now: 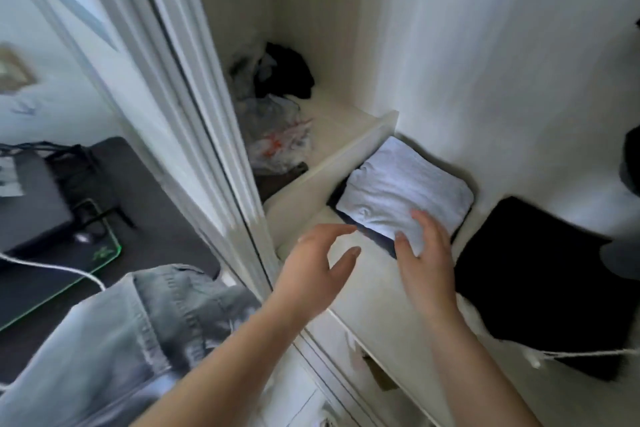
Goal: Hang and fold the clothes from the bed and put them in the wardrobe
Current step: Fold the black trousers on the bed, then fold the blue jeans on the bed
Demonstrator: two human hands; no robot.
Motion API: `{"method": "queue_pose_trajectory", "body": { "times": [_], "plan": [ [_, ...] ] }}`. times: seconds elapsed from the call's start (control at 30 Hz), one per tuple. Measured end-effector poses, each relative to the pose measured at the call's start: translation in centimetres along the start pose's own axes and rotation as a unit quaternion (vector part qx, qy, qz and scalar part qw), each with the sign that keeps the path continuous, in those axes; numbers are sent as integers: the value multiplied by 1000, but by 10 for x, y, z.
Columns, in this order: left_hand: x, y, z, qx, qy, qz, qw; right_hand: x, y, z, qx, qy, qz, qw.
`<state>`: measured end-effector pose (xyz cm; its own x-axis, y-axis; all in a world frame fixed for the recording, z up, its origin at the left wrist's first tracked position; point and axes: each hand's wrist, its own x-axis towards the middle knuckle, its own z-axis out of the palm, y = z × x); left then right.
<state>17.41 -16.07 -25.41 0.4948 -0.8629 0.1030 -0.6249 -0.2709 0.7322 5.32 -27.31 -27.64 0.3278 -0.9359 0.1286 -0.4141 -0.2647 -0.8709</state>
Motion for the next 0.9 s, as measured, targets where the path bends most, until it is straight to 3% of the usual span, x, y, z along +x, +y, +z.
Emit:
{"method": "queue_pose_trajectory", "body": {
  "times": [0.23,0.4,0.53,0.63,0.9],
  "plan": [
    [-107,8,-113,-8,101,-10,995,-82,-96,37,36,-134,-133,981],
    [-179,-9,-170,5,176,-51,983,-134,-131,55,13,-230,-251,940],
    [-222,-30,-192,49,195,-115,973,-158,-132,67,-29,-328,-279,902],
    [-237,-42,-189,89,163,-142,972,-160,-123,75,-73,-378,-262,885],
    [-229,-45,-166,170,157,-167,958,-126,-96,101,-73,-479,-26,874]
  ]
}}
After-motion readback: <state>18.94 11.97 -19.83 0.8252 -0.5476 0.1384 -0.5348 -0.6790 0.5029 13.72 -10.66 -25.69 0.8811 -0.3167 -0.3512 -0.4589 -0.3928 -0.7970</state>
